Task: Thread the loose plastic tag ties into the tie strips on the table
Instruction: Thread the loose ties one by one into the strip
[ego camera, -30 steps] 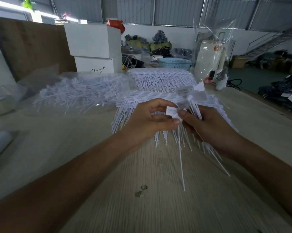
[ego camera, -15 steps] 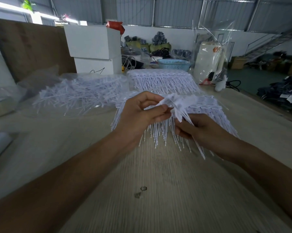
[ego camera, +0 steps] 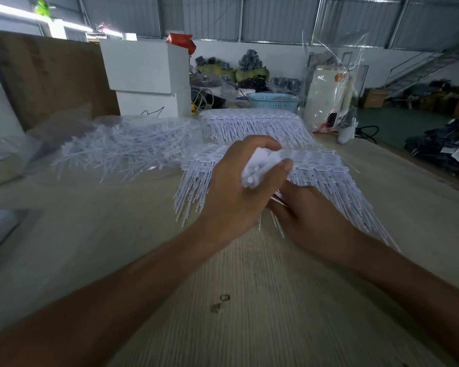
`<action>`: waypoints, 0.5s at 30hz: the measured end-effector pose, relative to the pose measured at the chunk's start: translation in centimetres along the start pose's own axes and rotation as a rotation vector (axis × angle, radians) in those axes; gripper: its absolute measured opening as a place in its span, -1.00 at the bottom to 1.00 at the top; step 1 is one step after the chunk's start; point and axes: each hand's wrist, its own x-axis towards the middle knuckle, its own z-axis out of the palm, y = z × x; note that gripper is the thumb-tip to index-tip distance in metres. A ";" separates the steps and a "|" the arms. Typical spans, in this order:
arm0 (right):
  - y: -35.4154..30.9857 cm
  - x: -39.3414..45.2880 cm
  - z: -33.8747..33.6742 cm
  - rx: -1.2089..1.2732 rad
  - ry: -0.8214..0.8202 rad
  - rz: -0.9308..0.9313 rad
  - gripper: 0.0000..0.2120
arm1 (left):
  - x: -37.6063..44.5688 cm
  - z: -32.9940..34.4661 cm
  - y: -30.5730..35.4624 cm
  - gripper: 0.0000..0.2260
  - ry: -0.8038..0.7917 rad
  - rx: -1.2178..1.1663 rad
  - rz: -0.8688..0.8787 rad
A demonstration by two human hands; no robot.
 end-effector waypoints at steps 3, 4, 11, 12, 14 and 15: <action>-0.9 0.4 -0.3 0.218 -0.014 0.076 -0.81 | 0.3 -0.5 -0.1 -0.91 0.066 0.025 0.002; -0.9 0.5 -0.4 0.286 -0.007 0.105 -0.77 | 0.5 -0.8 -0.2 -0.93 0.066 0.001 -0.038; -0.6 0.3 -1.0 0.285 -0.120 0.079 -0.84 | 1.3 -2.0 -1.0 -0.94 0.099 -0.211 -0.187; -0.3 0.2 -1.0 0.262 -0.131 0.088 -0.80 | 1.4 -2.1 -1.1 -0.93 0.110 -0.253 -0.213; 0.2 0.1 -1.0 0.272 -0.166 0.128 -0.74 | 1.6 -2.4 -1.5 -0.94 0.141 -0.293 -0.251; 0.4 0.0 -1.0 0.269 -0.173 0.139 -0.73 | 1.6 -2.5 -1.7 -0.94 0.152 -0.298 -0.262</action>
